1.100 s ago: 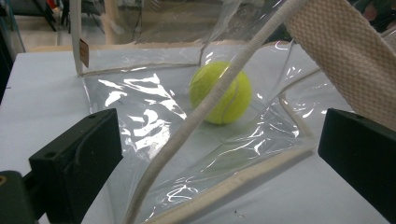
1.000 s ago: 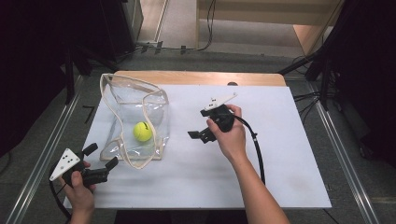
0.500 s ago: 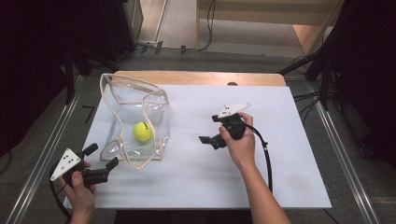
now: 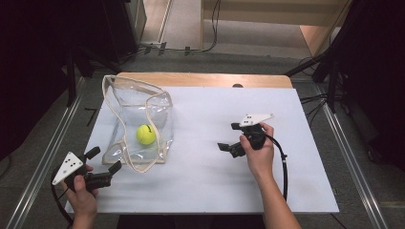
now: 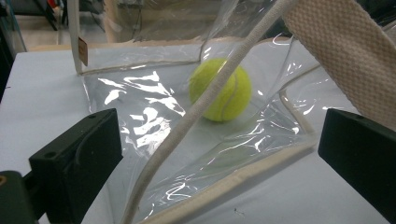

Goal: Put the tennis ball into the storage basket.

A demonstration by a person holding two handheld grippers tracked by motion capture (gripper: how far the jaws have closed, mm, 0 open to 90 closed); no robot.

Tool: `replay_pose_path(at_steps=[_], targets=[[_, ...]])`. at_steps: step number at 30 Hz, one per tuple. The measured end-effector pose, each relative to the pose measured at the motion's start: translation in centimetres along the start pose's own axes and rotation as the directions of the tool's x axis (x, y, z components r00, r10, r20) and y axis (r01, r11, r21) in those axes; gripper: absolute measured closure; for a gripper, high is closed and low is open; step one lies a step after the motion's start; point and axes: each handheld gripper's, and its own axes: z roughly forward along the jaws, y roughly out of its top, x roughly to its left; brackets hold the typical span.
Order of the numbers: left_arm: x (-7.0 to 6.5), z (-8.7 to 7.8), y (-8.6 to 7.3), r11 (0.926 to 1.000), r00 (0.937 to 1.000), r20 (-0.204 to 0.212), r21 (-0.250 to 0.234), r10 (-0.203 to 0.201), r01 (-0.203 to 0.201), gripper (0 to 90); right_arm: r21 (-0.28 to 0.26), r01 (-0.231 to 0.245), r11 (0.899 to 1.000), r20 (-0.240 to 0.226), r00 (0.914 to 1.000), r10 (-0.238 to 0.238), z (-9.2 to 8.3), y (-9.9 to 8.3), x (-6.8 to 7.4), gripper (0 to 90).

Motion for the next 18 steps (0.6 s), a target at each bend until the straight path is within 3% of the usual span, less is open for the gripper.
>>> replay_pose_path(at_steps=[18], targets=[[0.0, 0.0, 0.0, 1.0000, 1.0000, -0.002, -0.002, 0.002, -0.002, 0.0, -0.059, -0.078, 0.995, 0.079, 0.9935, 0.083, -4.4, -4.9, -1.3, 0.0]])
